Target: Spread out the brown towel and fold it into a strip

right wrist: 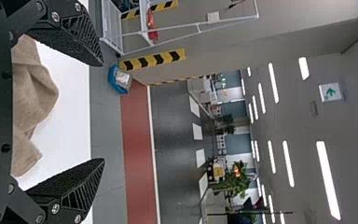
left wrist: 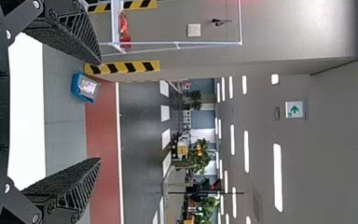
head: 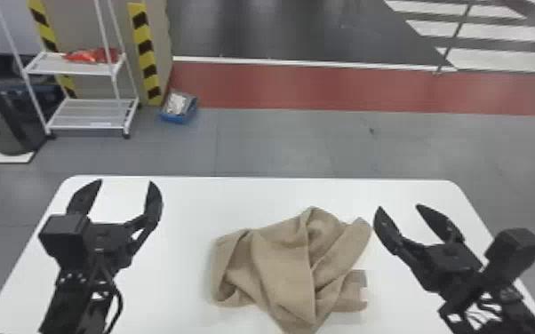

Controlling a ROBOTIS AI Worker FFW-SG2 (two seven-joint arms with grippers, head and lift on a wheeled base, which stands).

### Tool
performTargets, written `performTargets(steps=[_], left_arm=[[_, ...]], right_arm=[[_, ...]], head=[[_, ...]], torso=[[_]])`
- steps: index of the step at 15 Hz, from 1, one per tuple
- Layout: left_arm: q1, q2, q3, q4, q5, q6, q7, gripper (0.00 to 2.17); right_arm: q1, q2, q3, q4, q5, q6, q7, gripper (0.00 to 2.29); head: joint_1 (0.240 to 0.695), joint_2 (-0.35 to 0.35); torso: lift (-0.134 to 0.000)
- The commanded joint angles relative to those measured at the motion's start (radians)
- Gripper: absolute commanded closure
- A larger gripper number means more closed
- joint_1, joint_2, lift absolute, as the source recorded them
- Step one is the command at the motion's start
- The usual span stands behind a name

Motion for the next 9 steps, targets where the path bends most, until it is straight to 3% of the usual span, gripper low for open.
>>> performTargets(steps=[1,4,9], left_arm=[[0.0,0.001,0.004,-0.005,-0.002,0.012,-0.002,0.17],[0.01,0.004,0.03,-0.025,0.014,0.015,-0.013,0.17],[0.007,0.002,0.044,-0.037,0.026,0.036,-0.029,0.17]], right_arm=[[-0.002,0.001,0.07,-0.051,0.04,-0.016,0.008,0.17],[-0.025,0.001,0.084,-0.05,0.042,-0.009,0.008,0.17],[-0.039,0.001,0.085,-0.042,0.047,-0.009,0.005,0.17]], head=[[0.695,-0.066],[0.695,-0.003],[0.695,0.027]], torso=[[0.0],[0.0],[0.0]])
